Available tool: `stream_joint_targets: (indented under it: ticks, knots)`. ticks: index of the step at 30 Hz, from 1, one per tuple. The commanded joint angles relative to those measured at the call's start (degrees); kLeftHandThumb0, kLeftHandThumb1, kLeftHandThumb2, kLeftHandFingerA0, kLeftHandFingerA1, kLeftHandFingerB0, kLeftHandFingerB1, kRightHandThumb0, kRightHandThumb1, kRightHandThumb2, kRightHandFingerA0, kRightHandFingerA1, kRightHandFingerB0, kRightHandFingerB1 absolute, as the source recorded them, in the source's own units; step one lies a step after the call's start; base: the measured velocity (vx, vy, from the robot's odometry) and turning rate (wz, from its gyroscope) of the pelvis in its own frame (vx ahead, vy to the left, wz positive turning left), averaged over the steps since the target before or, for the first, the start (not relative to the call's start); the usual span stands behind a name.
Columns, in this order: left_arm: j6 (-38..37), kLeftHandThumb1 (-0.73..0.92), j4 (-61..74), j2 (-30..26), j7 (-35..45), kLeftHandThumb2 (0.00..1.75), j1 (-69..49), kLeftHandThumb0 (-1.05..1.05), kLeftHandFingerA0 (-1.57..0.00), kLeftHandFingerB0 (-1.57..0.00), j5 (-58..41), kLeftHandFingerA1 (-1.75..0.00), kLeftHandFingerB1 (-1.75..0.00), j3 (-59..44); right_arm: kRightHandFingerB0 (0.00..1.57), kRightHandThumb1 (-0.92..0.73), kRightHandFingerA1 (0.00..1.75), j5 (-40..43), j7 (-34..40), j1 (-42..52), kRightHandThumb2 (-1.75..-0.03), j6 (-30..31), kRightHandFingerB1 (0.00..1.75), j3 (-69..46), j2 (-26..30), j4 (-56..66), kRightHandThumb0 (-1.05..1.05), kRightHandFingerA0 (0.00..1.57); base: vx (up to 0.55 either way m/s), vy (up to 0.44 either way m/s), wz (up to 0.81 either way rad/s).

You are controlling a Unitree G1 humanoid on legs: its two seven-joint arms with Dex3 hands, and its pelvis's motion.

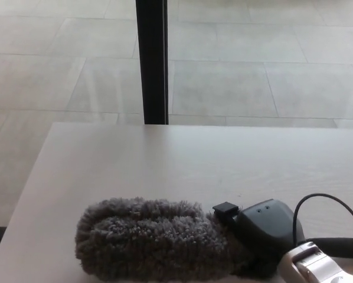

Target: The robot uses its right hand to pick up the duster kept in the middle of the desk and use it to wipe the desk by swiping its surface twice

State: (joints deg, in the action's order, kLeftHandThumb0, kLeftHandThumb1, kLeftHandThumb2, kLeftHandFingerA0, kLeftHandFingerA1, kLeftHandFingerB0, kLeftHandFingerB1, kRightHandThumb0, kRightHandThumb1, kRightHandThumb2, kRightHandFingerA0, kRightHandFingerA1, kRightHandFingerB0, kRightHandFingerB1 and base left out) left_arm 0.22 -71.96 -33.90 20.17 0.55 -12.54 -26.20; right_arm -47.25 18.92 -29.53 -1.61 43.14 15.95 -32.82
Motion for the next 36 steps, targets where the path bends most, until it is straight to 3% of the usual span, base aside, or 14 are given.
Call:
stream_joint_targets:
  ticks: [1,5,8,10,11,15,17,25,28,29,32,33,34,36]
  knots:
    - [0.1,0.92,0.1,-0.8,0.2,0.72,-0.2,-0.51,-0.44,-0.47,-0.4,-0.67,-0.5,-0.1,0.73,-0.6,1.75,-2.0,-2.7,-3.2,-1.03,10.0,1.54,-2.0,-5.3,-6.9,-0.35,0.95,0.0,0.0,0.0]
    - [-0.6,0.92,-0.8,0.0,-0.5,0.68,-0.2,-0.51,-0.47,-0.49,-0.2,-0.64,-0.49,0.0,0.67,-0.71,1.75,3.7,-5.2,-9.2,-0.92,19.5,1.25,-8.8,-11.1,-16.8,-0.33,0.88,0.0,0.0,0.0]
    - [-1.6,0.92,-0.8,0.3,-1.4,0.71,-0.9,-0.52,-0.47,-0.48,0.4,-0.63,-0.48,0.5,0.68,-0.73,1.56,5.2,-5.0,-11.4,-0.78,18.9,0.84,-11.3,-10.3,-21.9,-0.35,0.86,0.0,0.0,0.0]
    - [-1.6,0.92,-0.6,0.0,-0.6,0.7,-1.4,-0.53,-0.45,-0.47,0.3,-0.61,-0.47,0.6,0.6,-0.79,1.59,5.1,-4.3,-12.0,-0.71,18.3,0.79,-12.2,-9.3,-24.8,-0.42,0.79,0.0,0.0,0.0]
    - [-1.6,0.92,-0.6,0.1,-0.7,0.69,-1.4,-0.53,-0.47,-0.5,0.2,-0.61,-0.48,0.4,0.67,-0.78,1.58,5.8,-4.9,-12.2,-0.7,18.1,1.0,-13.3,-8.6,-25.9,-0.4,0.82,0.0,0.0,0.0]
    - [-2.6,0.92,-0.8,0.5,-0.9,0.71,-1.7,-0.54,-0.47,-0.48,0.9,-0.61,-0.47,1.1,0.69,-0.73,1.57,5.9,-3.4,-12.2,-0.68,16.6,0.98,-15.5,-6.4,-29.2,-0.39,0.85,0.0,0.0,0.0]
    - [-2.0,0.92,-0.8,0.8,-0.6,0.7,-1.7,-0.52,-0.47,-0.48,-0.1,-0.63,-0.49,0.3,0.74,-0.72,1.57,4.7,-3.7,-11.5,-0.63,16.8,1.29,-15.5,-3.7,-31.1,-0.41,0.9,0.0,0.0,0.0]
    - [-1.5,0.92,-0.9,1.1,-1.7,0.69,-2.3,-0.52,-0.49,-0.5,-0.3,-0.62,-0.47,-0.1,0.75,-0.74,1.62,6.1,-3.1,-9.4,-0.69,16.8,1.17,-18.4,3.5,-34.9,-0.38,0.86,0.0,0.0,0.0]
    - [-1.8,0.92,-1.0,1.3,-1.6,0.7,-2.8,-0.52,-0.48,-0.49,-0.3,-0.62,-0.47,-0.2,0.71,-0.66,1.57,8.6,-4.8,-9.0,-0.59,17.3,0.75,-21.5,5.1,-35.1,-0.37,0.84,0.0,0.0,0.0]
    - [-1.8,0.92,-0.9,1.3,-1.6,0.71,-3.0,-0.51,-0.48,-0.49,-0.4,-0.62,-0.48,-0.2,0.72,-0.67,1.6,8.7,-5.0,-8.7,-0.66,17.3,0.87,-21.9,5.8,-35.1,-0.39,0.82,0.0,0.0,0.0]
    - [-1.3,0.92,-1.1,1.4,-2.1,0.7,-2.9,-0.51,-0.49,-0.5,-0.7,-0.62,-0.48,-0.6,0.75,-0.68,1.58,9.5,-5.0,-7.9,-0.66,15.2,0.8,-22.9,6.9,-35.0,-0.38,0.81,0.0,0.0,0.0]
    - [-2.0,0.92,-1.1,1.4,-1.6,0.7,-3.2,-0.52,-0.49,-0.5,-0.3,-0.61,-0.48,-0.3,0.69,-0.74,1.63,9.2,-5.3,-7.9,-0.67,16.2,1.09,-22.8,7.3,-35.8,-0.42,0.79,0.0,0.0,0.0]
    - [-1.7,0.92,-1.2,1.5,-2.0,0.69,-3.1,-0.51,-0.5,-0.53,-0.6,-0.6,-0.48,-0.6,0.67,-0.73,1.6,9.6,-5.0,-7.6,-0.68,16.3,0.98,-23.2,7.7,-35.8,-0.42,0.79,0.0,0.0,0.0]
    - [-1.8,0.92,-1.0,1.4,-1.7,0.7,-3.3,-0.53,-0.49,-0.56,-0.7,-0.63,-0.51,-0.7,0.67,-0.73,1.66,10.4,-4.9,-7.2,-0.66,15.9,1.24,-24.0,7.9,-35.9,-0.39,0.82,0.0,0.0,0.0]
